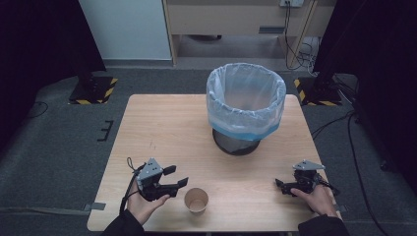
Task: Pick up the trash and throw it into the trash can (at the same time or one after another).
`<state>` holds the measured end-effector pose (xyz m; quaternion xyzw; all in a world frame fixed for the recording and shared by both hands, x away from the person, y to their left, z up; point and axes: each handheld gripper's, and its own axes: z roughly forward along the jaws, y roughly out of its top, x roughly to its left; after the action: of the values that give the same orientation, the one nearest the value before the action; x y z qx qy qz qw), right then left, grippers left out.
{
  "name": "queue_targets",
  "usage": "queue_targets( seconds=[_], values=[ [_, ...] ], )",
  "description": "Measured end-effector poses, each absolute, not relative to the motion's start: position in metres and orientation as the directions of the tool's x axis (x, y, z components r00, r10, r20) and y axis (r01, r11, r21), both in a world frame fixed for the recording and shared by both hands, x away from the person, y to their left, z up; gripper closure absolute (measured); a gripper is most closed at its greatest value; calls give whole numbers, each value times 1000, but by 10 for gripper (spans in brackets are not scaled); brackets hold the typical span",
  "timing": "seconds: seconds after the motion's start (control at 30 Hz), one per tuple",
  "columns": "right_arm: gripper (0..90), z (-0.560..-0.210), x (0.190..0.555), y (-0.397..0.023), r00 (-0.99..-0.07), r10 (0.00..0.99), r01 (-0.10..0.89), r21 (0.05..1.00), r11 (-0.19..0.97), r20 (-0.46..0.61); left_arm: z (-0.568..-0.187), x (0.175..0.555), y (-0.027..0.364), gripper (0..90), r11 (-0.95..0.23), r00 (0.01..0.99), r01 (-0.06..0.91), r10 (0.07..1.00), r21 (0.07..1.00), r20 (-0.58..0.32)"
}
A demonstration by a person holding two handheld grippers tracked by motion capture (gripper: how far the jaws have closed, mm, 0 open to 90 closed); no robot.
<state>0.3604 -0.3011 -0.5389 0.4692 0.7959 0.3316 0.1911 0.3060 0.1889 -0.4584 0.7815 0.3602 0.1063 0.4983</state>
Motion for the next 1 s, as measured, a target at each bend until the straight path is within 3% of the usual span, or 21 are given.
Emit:
queue_targets(
  seconds=[0.5, 1.0],
  values=[
    [7, -539, 360, -301, -486, 874, 622, 706, 339, 9, -475, 303, 170, 502, -360, 756, 532, 609, 766, -239],
    [7, -539, 360, -301, -486, 874, 622, 706, 339, 9, -477, 303, 167, 812, -399, 740, 590, 616, 701, -272]
  ],
)
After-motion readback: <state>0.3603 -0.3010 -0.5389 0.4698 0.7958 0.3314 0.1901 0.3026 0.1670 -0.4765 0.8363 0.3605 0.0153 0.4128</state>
